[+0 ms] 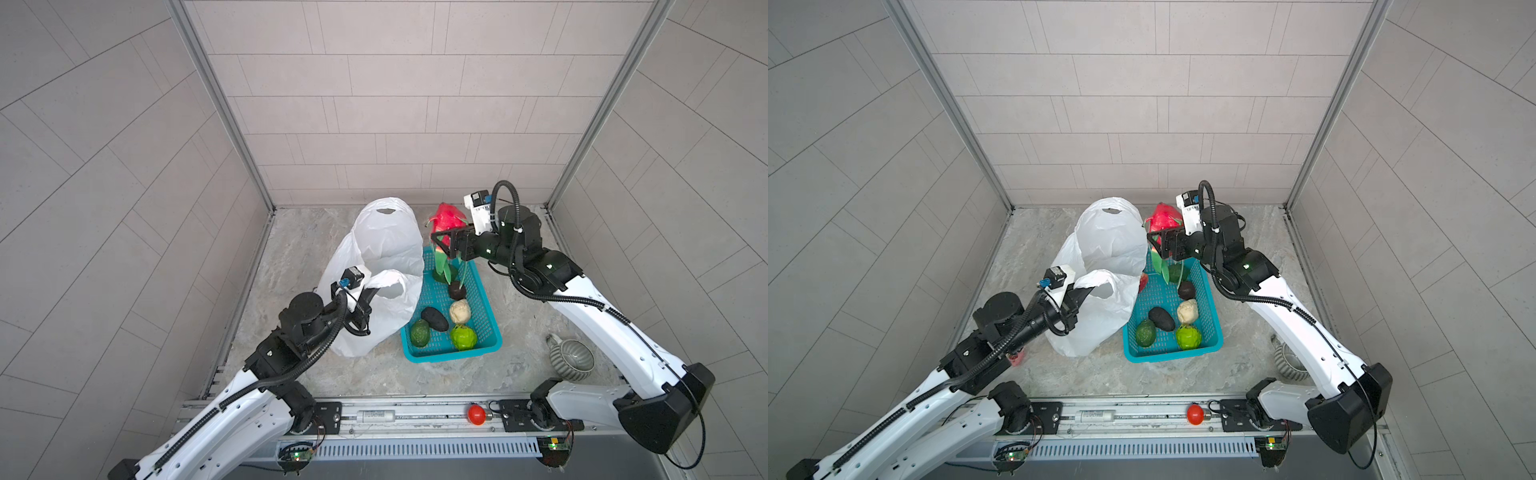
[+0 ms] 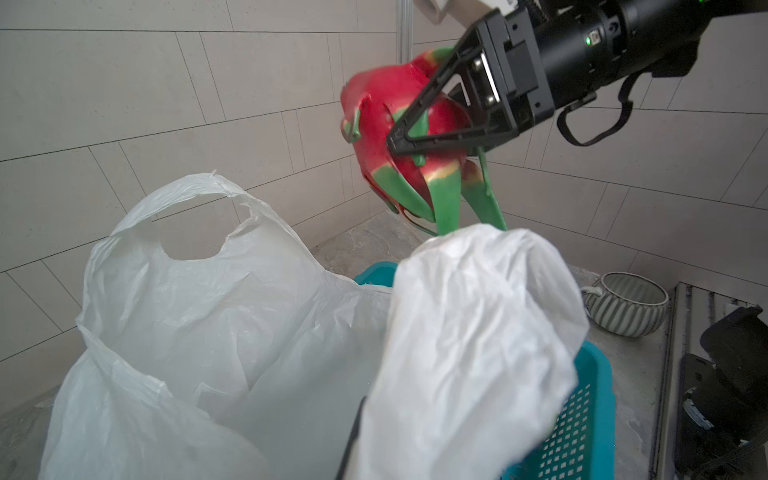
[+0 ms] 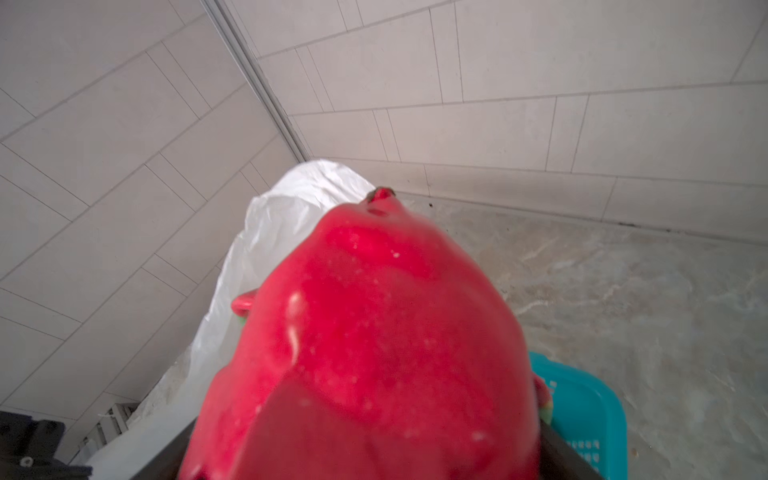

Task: Place the fruits into the plastic bag
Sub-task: 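Lift the dragon fruit and move it over the bag opening with the right gripper, then lower the dragon fruit into the bag held open by the left gripper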

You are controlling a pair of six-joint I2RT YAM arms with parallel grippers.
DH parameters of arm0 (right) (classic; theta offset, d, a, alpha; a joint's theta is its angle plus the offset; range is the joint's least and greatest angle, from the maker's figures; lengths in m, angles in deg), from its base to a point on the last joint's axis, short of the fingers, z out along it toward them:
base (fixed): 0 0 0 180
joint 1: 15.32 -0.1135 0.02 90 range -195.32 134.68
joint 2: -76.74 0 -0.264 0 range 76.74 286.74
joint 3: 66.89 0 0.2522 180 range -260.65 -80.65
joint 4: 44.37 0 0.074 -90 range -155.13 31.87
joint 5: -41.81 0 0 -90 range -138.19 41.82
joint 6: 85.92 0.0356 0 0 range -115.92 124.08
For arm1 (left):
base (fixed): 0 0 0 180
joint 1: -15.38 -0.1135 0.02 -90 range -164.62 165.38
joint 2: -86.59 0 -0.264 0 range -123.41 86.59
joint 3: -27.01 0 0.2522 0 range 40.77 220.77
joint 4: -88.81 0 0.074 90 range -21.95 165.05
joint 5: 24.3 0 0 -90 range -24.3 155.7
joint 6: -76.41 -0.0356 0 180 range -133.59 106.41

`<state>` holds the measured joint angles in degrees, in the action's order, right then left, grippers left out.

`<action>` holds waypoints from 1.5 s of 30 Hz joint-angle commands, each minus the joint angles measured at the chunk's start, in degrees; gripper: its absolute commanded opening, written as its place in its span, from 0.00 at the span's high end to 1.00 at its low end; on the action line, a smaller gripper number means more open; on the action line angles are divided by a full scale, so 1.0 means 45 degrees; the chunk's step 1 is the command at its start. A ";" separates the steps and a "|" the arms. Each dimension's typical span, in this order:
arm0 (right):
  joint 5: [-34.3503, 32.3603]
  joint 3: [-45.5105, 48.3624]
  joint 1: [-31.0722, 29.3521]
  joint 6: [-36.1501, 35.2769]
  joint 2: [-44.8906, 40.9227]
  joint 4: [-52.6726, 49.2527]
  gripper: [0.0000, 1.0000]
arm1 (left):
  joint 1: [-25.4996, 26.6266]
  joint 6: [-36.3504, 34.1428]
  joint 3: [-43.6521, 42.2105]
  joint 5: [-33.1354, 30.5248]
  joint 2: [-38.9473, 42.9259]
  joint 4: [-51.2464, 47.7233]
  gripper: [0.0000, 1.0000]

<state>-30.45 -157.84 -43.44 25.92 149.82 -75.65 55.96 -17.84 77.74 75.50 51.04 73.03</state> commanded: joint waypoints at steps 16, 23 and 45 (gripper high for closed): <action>0.2838 -0.1156 -0.2228 0.1728 0.4374 0.4526 0.83 | 0.0006 0.0085 -0.0423 0.0145 0.0321 0.0776 1.00; 0.3020 -0.0765 -0.2375 0.1177 0.4954 0.3638 0.83 | 0.0006 0.0192 -0.0479 0.0155 0.0361 0.0997 1.00; 0.3632 -0.2925 -0.3985 -0.1424 0.8426 -0.0845 0.69 | 0.0006 0.0545 -0.1023 0.0608 0.0238 0.2204 1.00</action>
<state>-14.86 -169.60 -60.71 21.62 187.10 -78.10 55.96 -16.13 73.77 77.68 51.32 79.94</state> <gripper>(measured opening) 0.892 0.046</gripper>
